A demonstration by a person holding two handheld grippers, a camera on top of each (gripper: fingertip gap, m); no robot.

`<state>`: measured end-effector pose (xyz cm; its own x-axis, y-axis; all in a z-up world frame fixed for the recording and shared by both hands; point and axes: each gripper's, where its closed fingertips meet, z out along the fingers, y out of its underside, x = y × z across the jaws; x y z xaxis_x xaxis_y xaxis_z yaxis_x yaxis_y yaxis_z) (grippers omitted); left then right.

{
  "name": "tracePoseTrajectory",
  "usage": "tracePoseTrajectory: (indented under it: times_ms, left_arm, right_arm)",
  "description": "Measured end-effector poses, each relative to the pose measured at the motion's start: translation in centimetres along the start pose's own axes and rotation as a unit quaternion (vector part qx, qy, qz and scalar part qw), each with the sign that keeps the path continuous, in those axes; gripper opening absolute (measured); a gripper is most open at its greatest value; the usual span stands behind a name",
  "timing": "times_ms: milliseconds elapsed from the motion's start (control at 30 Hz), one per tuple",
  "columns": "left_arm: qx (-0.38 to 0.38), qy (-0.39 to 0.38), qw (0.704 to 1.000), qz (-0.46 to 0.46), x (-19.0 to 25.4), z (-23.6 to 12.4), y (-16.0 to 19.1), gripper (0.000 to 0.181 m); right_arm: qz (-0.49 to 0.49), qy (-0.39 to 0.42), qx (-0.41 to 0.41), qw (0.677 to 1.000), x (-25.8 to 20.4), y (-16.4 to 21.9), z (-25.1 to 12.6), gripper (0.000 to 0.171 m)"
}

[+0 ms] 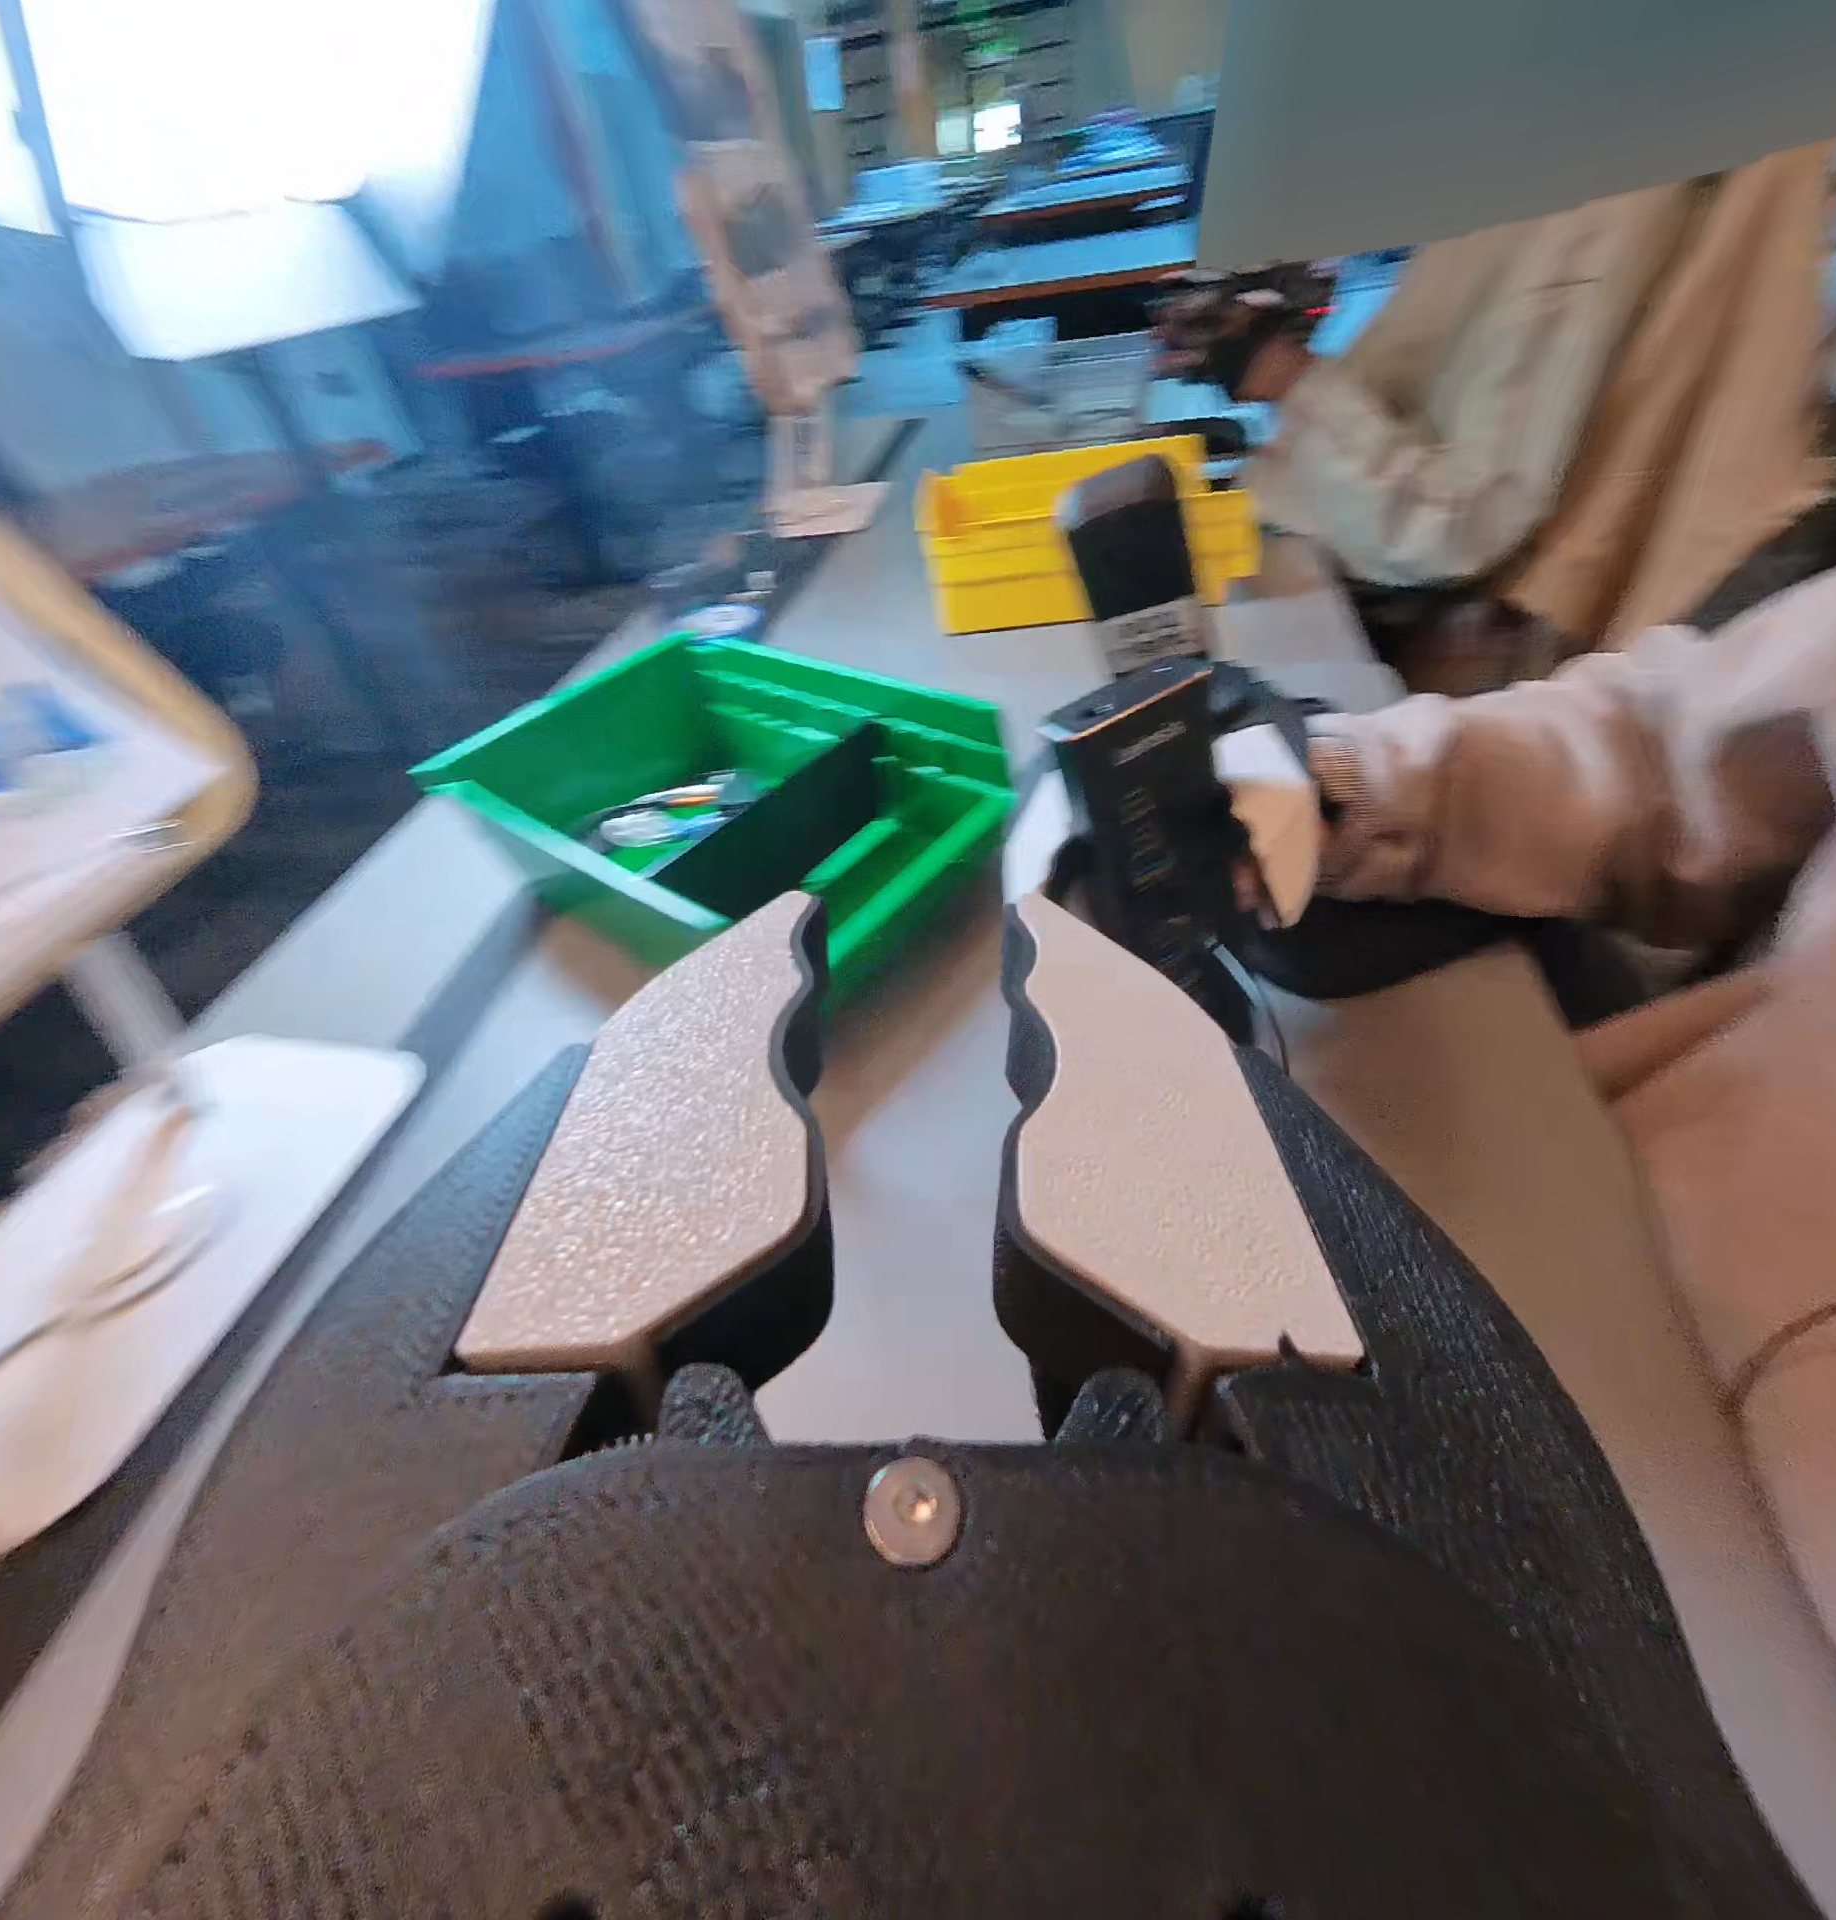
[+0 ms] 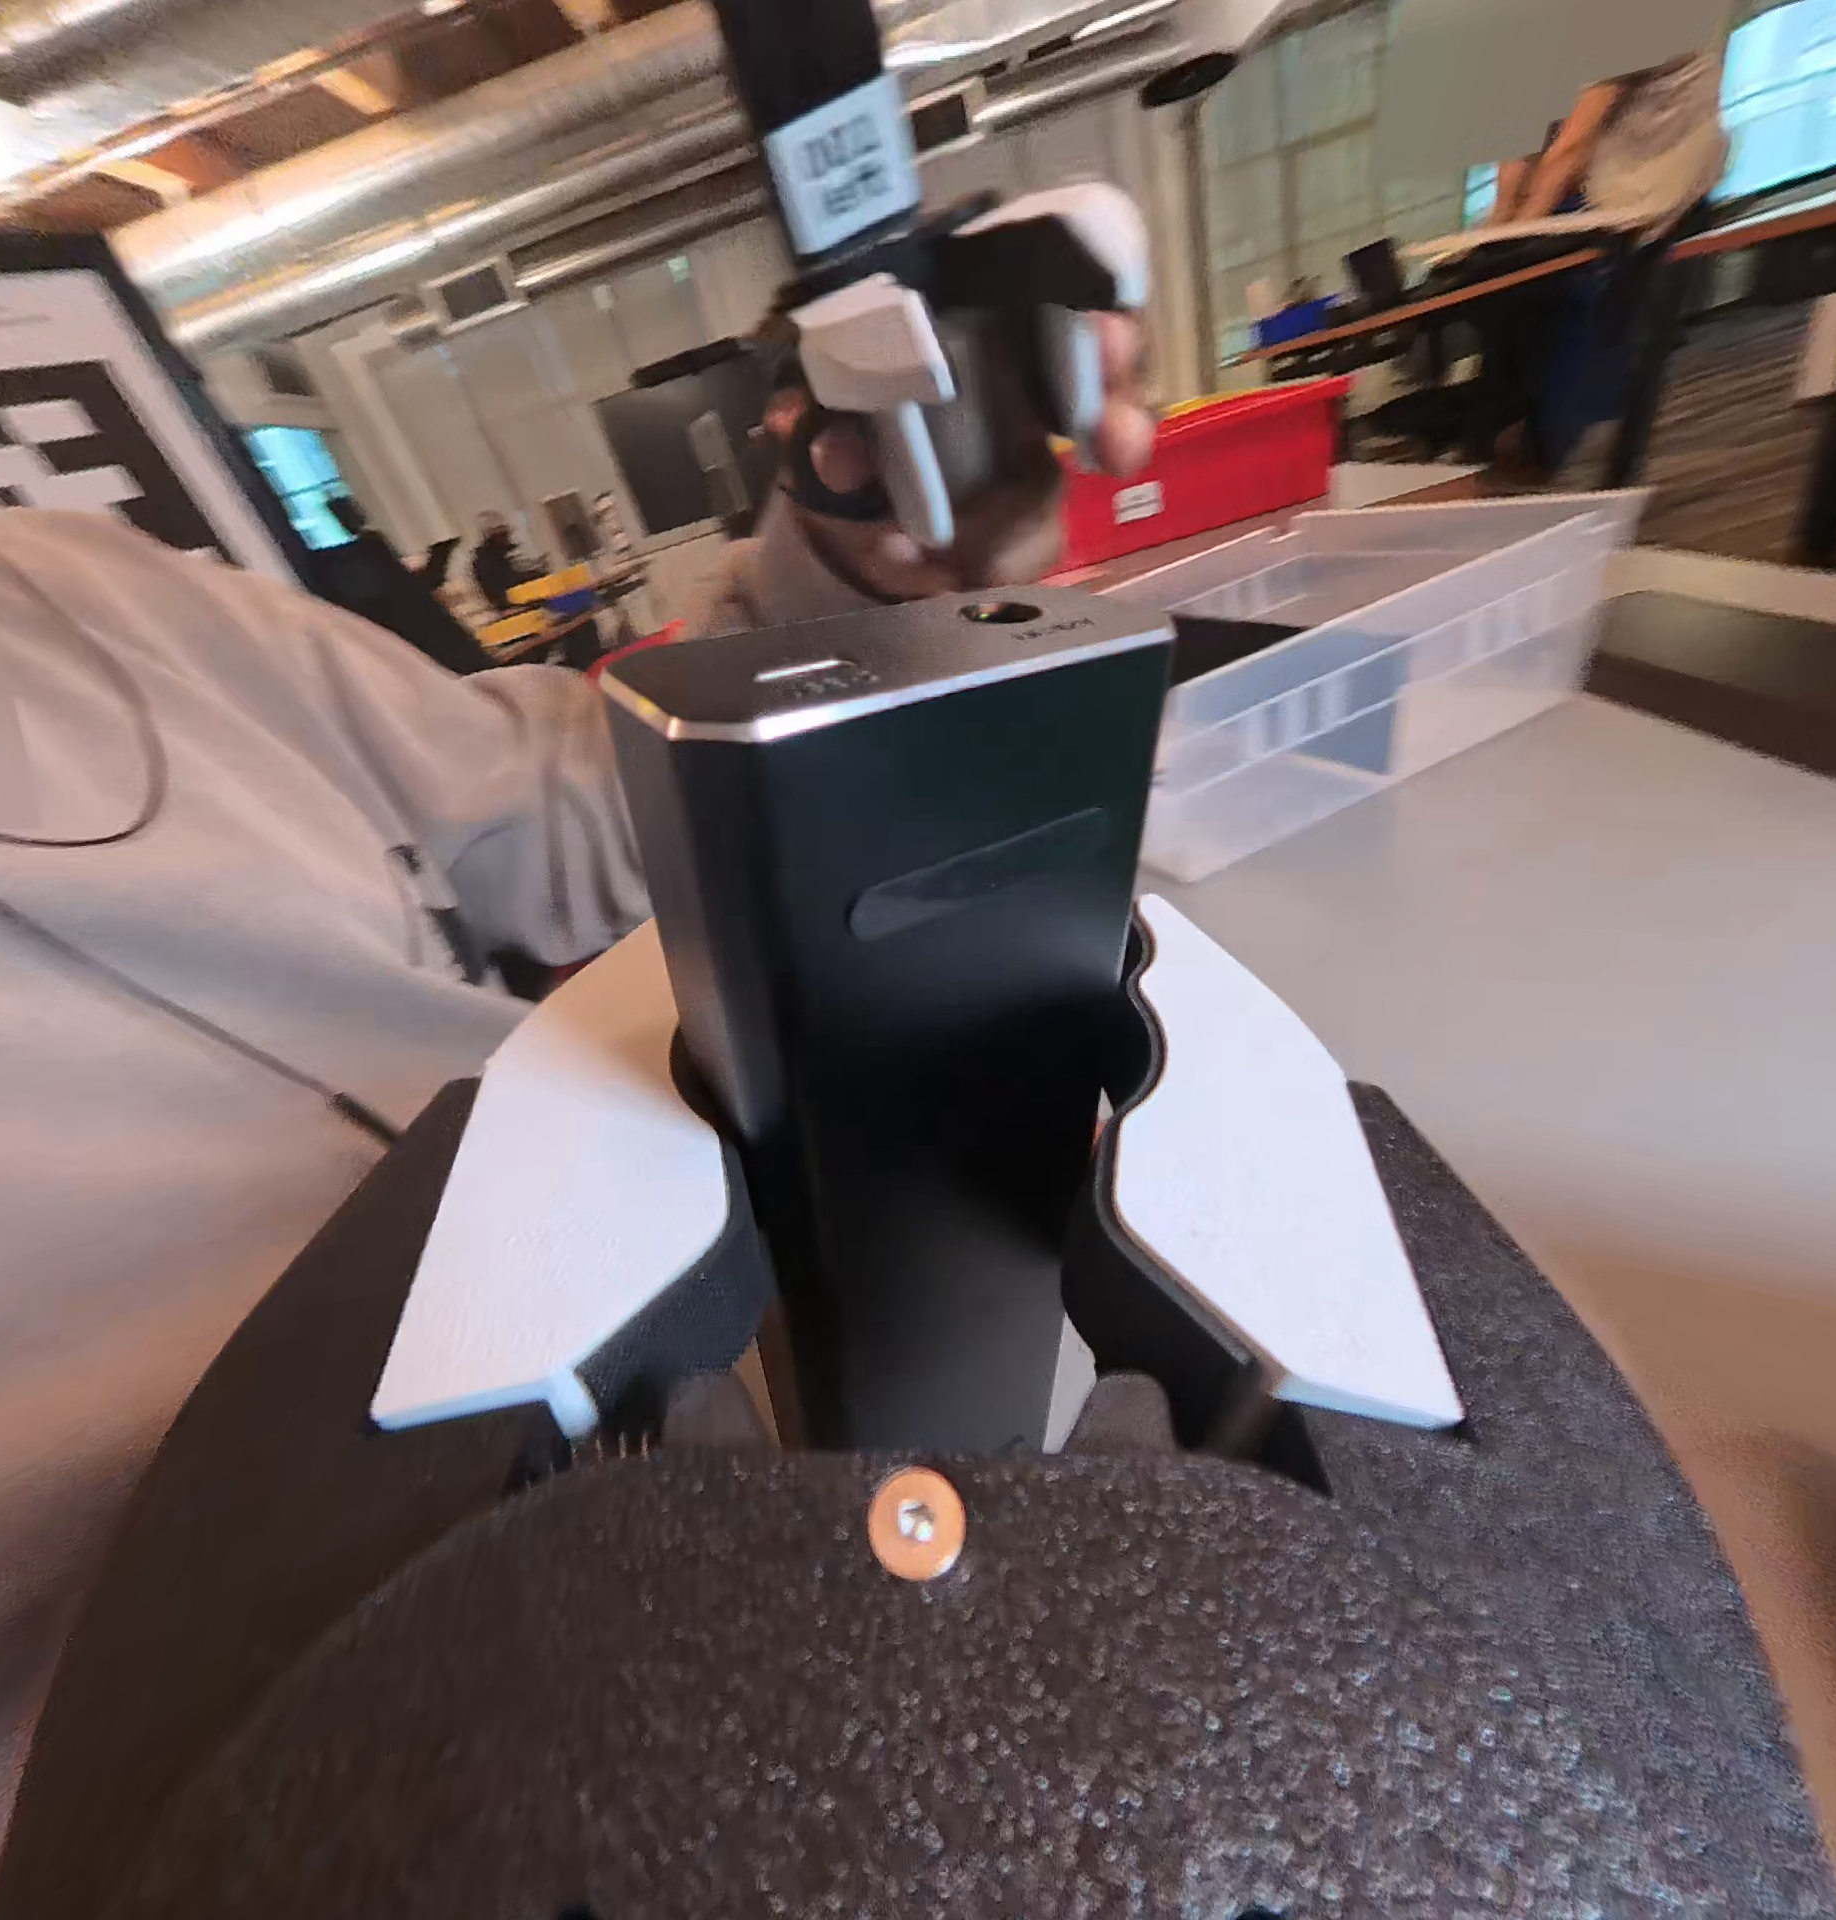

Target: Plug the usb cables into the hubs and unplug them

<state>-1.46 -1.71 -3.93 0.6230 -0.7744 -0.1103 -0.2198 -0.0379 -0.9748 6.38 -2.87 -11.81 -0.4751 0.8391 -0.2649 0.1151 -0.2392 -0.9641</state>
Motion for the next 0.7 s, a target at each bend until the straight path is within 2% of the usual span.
tracePoseTrajectory:
  times_ms: [67, 167, 200, 267, 333, 367, 433, 567, 633, 700]
  left_arm:
    - [0.011, 0.090, 0.996, -0.023, 3.2, 3.5, 0.8, 0.041]
    - [0.000, 0.183, 0.982, -0.049, 7.1, 7.4, 2.3, 0.055]
    - [0.000, 0.205, 0.977, -0.051, 8.0, 8.2, 2.6, 0.055]
    - [0.018, 0.237, 0.969, -0.062, 9.0, 8.4, 2.2, 0.042]
    - [0.022, 0.232, 0.970, -0.074, 8.4, 8.1, 2.0, 0.038]
    - [0.025, 0.223, 0.971, -0.083, 7.8, 7.9, 1.8, 0.035]
    - [0.036, 0.188, 0.976, -0.108, 6.2, 7.4, 1.4, 0.029]
    - [0.035, 0.135, 0.977, -0.159, 2.8, 6.6, 2.3, 0.028]
    - [0.061, 0.148, 0.963, -0.216, 1.9, 5.9, 2.0, 0.028]
    - [0.083, 0.158, 0.953, -0.246, 1.3, 5.3, 1.6, 0.028]
  right_arm:
    - [0.016, -0.056, -0.009, 0.998, -2.1, 0.4, 1.4, 0.072]
    - [0.039, -0.113, -0.023, 0.993, -4.3, 1.1, 3.2, 0.072]
    - [0.049, -0.127, -0.026, 0.990, -4.7, 1.2, 3.5, 0.072]
    - [0.071, -0.151, -0.005, 0.986, -5.3, 0.7, 3.3, 0.072]
    - [0.075, -0.126, 0.015, 0.989, -4.4, 0.0, 3.2, 0.067]
    - [0.066, -0.099, 0.032, 0.992, -3.5, -0.6, 2.9, 0.054]
    - [0.056, -0.047, 0.036, 0.997, -1.7, -0.9, 2.3, 0.056]
    - [0.003, 0.052, -0.024, 0.998, 1.3, 0.8, 0.9, 0.055]
    - [-0.022, 0.085, -0.072, 0.994, 2.6, 2.4, 0.6, 0.053]
    - [-0.023, 0.084, -0.107, 0.990, 2.9, 3.8, 0.9, 0.055]
